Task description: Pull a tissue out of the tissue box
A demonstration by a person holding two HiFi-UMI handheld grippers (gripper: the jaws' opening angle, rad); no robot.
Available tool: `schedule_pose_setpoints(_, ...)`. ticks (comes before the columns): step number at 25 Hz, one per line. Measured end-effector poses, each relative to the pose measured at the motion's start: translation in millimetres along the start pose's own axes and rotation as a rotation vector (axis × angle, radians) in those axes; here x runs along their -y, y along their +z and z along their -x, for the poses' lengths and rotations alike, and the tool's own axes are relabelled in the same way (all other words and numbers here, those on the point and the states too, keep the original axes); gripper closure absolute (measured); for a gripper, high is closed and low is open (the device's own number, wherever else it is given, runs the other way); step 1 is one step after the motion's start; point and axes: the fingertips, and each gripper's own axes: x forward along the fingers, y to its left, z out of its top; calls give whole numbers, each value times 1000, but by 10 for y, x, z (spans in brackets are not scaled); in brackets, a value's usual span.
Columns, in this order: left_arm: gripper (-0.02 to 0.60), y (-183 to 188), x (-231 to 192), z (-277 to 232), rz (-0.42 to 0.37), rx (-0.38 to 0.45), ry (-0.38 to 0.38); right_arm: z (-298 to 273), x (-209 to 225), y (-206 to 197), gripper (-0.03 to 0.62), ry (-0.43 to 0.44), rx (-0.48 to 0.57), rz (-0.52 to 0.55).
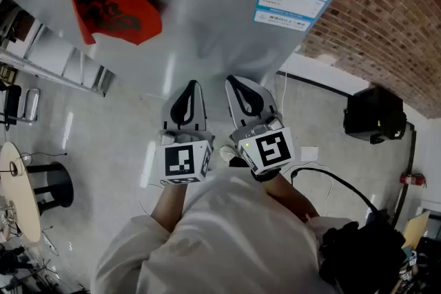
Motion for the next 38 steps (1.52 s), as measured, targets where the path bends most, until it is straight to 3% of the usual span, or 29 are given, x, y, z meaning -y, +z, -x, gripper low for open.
schedule_pose_setpoints(6,580,-17,-123,124,3,-1,70,-49,-136,-27,591,64,-2,-10)
schedule_pose_setpoints(12,580,-8,-402,437,-6,-2,242,-219,-471,-67,591,224,-6,-32)
schedule_pose_setpoints(18,580,-148,-864,1138,19,-14,547,-387,-1212,-249,591,496,-31,-52)
schedule_pose_setpoints(25,580,-211,-1223,2375,24,-7,881,-240,-2468,-297,591,837,-38,-54)
schedule_pose_setpoints(28,580,-171,-1289,3039,15,-3,1002,-36,-3076,-234,591,964,-29,-49)
schedule_pose_setpoints(31,580,-126,-1291,3750,14,21,1178,245,-3729,-179,591,1137,-17,-36)
schedule_pose_setpoints(38,580,-114,-943,5607,47,72,1531,1352,-5256,-109,591,1489,-28,-20)
